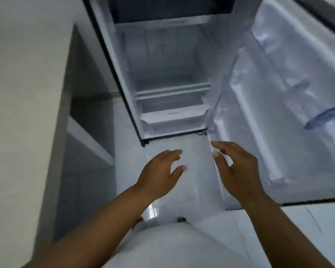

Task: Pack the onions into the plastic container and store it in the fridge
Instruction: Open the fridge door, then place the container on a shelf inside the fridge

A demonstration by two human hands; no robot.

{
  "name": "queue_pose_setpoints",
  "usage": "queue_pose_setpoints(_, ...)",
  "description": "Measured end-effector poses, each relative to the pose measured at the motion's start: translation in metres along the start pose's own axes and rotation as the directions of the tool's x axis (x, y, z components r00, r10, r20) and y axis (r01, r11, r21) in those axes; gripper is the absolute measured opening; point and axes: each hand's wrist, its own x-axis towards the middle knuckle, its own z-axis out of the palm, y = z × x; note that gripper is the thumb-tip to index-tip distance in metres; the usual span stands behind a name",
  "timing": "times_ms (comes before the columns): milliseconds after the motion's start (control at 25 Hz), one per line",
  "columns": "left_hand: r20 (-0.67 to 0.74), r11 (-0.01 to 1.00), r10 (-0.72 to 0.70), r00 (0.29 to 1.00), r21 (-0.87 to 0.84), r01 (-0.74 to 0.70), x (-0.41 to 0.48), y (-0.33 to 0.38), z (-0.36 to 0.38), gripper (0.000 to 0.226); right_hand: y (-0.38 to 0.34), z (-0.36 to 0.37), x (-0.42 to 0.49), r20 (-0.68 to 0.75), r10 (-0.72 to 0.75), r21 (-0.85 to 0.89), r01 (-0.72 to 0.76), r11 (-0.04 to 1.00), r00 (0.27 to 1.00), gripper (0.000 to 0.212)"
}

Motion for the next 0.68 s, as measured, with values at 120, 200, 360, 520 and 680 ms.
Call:
queue_pose_setpoints(120, -0.225, 0.949, -0.315, 0.922, -0.042, 0.313, -0.074, -0.064, -0.047, 0.045, -0.033, 0.078, 0.008, 0.373, -0.066, 0.145, 0.012, 0.989, 0.925, 0.026)
queue_pose_setpoints(200, -0.352, 0.865, -0.495, 0.794, -0.121, 0.486, -0.127, -0.093, -0.073, 0.041, -0.065, 0.126, 0.007, 0.543, -0.138, 0.219, 0.019, 0.976, 0.828, 0.027)
queue_pose_setpoints(360, -0.564, 0.700, -0.680, 0.469, -0.310, 0.643, -0.225, -0.133, -0.116, 0.036, -0.149, 0.222, -0.002, 0.754, -0.285, 0.314, 0.057, 0.948, 0.591, 0.029)
queue_pose_setpoints(520, -0.653, 0.577, -0.729, 0.205, -0.426, 0.696, -0.298, -0.167, -0.151, 0.036, -0.241, 0.304, -0.023, 0.822, -0.375, 0.365, 0.109, 0.925, 0.428, 0.030)
queue_pose_setpoints(680, -0.673, 0.458, -0.736, -0.073, -0.575, 0.678, -0.364, -0.204, -0.182, 0.036, -0.332, 0.384, -0.055, 0.859, -0.402, 0.364, 0.175, 0.915, 0.317, 0.032)
